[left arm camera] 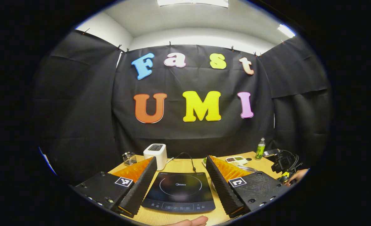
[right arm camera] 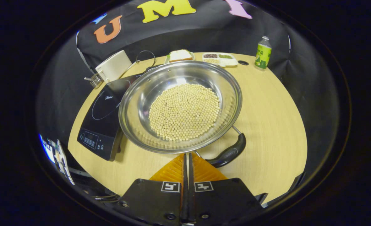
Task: First push the handle of the pot to place it horizontally, then grasp the pot with both hands and set it on the induction cooktop.
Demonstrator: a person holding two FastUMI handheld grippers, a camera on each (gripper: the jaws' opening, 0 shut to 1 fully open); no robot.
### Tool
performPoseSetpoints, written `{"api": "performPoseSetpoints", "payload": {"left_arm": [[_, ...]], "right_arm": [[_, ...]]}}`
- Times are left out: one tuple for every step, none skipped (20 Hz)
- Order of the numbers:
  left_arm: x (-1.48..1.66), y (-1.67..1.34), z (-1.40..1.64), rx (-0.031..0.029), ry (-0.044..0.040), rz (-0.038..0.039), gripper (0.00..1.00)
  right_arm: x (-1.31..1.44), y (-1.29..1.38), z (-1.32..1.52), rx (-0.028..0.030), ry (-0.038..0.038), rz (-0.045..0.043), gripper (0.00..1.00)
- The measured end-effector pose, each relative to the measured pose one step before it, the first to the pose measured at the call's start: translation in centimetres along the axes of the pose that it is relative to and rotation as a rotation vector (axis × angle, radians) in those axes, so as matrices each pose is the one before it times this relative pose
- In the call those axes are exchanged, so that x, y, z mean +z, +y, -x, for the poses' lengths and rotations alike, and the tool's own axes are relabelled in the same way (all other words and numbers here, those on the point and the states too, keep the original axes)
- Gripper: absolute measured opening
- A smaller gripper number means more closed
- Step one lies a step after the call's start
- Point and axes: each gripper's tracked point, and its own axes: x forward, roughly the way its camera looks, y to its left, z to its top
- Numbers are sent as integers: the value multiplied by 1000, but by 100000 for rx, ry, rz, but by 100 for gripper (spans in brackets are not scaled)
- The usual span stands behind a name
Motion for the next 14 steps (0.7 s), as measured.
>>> {"api": "performPoseSetpoints", "payload": {"left_arm": [[316,-139,203,-703,-1423,458,94],[461,-33,175,-156,-1497,180,94],[383,47,96,186,-1114,-135,94],[222,122,106,717,-688,-263,94],[164,118,85,756,-526,-210,94],[162,109,-28,530,-642,-55,94],[81,34,17,504,-383,115,94],[-54,92,-20,508,-59,268,94],[-8,-93,-33,24,61,185,94],[16,-98,-148,-98,-84,299,94],[-20,-60,-174,544,-198,304,94],[-41,39,-115,944,1,-123,94],[-146,13,31,814,283,-701,94],[-151,0,-213,624,160,-816,94]], "right_arm": [[59,-497,-73,-560,-58,-271,4],[151,-622,-134,-683,-660,-167,4],[325,-644,-115,-833,-602,-253,4],[229,-552,51,-536,-587,-295,4],[266,-468,1,-613,-665,-325,4],[263,-517,-31,-673,-754,-435,4],[316,-613,-69,-601,-801,-117,4],[443,-484,-33,-502,-1217,-497,4],[288,-587,-134,-924,-849,161,4],[322,-581,-126,-809,-988,146,4],[347,-517,-140,-486,-906,-196,4],[227,-403,-218,13,-776,-185,4],[307,-420,-211,237,-592,-328,4],[176,-461,-215,7,-470,15,4]]}}
